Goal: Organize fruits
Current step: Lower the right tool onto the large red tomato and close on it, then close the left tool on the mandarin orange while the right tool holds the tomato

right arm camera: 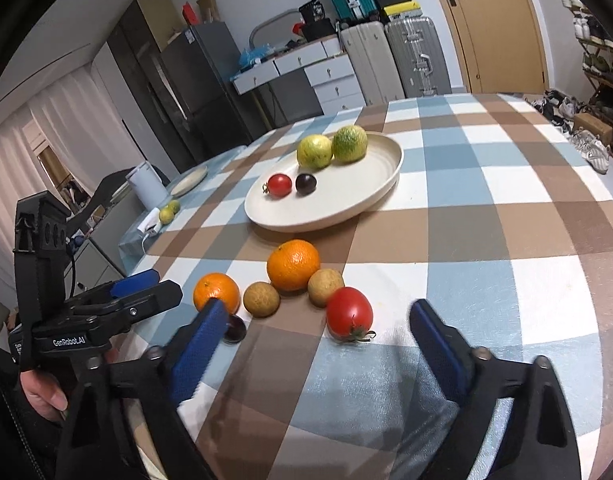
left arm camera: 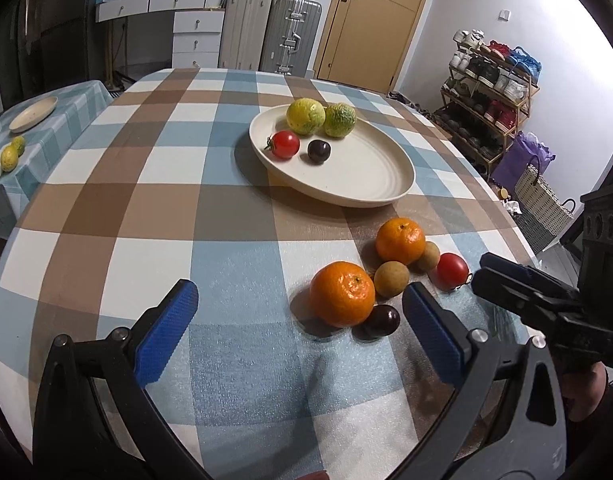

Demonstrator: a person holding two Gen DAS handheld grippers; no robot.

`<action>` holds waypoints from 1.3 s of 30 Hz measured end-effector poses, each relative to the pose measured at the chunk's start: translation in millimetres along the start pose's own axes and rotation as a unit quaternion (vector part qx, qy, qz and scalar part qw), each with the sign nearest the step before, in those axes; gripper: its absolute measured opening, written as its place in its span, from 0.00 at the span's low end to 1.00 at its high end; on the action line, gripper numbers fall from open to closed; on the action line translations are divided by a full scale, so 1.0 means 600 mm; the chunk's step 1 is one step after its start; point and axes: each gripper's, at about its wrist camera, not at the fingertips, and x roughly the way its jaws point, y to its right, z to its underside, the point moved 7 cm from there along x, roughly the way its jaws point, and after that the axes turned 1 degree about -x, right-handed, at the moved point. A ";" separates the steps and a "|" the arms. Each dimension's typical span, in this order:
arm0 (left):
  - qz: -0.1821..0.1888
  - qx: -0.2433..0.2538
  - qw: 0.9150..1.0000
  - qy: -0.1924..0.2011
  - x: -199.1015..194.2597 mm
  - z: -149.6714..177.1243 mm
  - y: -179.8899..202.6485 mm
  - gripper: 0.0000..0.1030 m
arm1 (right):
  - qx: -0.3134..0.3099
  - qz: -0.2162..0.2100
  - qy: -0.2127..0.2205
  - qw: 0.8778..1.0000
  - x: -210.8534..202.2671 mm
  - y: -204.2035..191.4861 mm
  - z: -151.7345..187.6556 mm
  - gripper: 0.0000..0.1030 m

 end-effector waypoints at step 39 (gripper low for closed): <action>0.129 -0.024 0.988 -0.086 0.073 -0.002 0.014 0.64 | 0.050 -0.037 -0.014 0.998 0.016 0.032 -0.004 0.27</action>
